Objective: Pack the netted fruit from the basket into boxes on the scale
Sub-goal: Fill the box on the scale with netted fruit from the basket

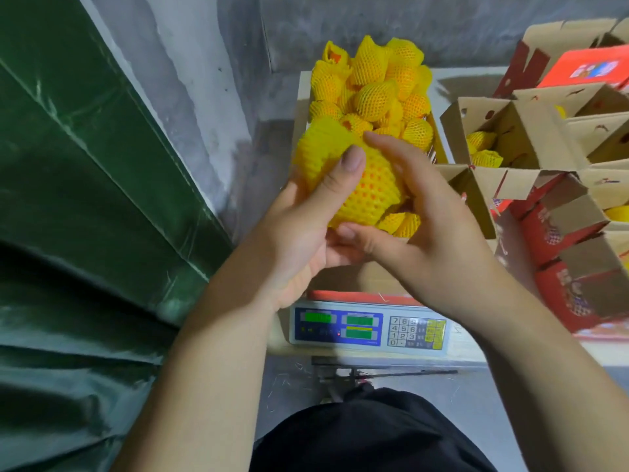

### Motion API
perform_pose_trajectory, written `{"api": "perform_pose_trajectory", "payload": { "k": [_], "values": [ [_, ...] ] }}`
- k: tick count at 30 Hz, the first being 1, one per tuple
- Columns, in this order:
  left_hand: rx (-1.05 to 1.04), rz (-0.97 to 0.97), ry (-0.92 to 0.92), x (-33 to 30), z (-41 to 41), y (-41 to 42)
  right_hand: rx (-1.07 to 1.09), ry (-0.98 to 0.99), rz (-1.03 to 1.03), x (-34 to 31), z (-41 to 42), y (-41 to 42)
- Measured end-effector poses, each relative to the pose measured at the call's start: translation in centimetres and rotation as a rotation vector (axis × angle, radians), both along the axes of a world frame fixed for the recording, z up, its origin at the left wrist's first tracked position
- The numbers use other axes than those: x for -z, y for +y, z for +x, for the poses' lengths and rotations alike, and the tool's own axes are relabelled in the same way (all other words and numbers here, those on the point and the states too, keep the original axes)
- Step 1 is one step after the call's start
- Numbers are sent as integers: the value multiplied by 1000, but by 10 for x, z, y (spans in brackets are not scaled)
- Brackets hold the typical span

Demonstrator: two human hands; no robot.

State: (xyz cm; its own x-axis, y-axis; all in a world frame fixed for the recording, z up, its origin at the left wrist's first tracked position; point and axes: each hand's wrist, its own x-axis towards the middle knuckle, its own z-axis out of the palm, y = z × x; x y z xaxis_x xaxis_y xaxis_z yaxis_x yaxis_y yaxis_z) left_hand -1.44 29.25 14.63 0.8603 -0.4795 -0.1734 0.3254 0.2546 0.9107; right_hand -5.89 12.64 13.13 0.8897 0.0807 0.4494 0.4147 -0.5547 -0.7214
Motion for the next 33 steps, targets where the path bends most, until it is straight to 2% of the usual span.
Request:
{"api": "perform_pose_trajectory", "payload": {
  "k": [4, 7, 10, 12, 13, 16, 20, 33],
  "values": [
    [-94, 252, -90, 8, 5, 8, 133, -51, 71, 1, 5, -23],
    [-189, 403, -154, 21, 9, 14, 368, 36, -111, 6, 9, -50],
    [-199, 474, -195, 30, 10, 17, 422, 404, -505, 14, 13, -67],
    [-207, 520, -242, 32, 9, 18, 379, 652, -585, 15, 8, -68],
    [-209, 539, -264, 32, 8, 19, 381, 658, -564, 15, 4, -66],
    [-209, 576, -327, 32, 5, 20, 408, 500, -439, 13, -1, -58],
    [-211, 606, -384, 36, 4, 24, 296, 449, -311, 11, -2, -40],
    [-195, 677, -454, 43, 14, 37, 175, 391, -189, 9, 8, -20]
  ]
}}
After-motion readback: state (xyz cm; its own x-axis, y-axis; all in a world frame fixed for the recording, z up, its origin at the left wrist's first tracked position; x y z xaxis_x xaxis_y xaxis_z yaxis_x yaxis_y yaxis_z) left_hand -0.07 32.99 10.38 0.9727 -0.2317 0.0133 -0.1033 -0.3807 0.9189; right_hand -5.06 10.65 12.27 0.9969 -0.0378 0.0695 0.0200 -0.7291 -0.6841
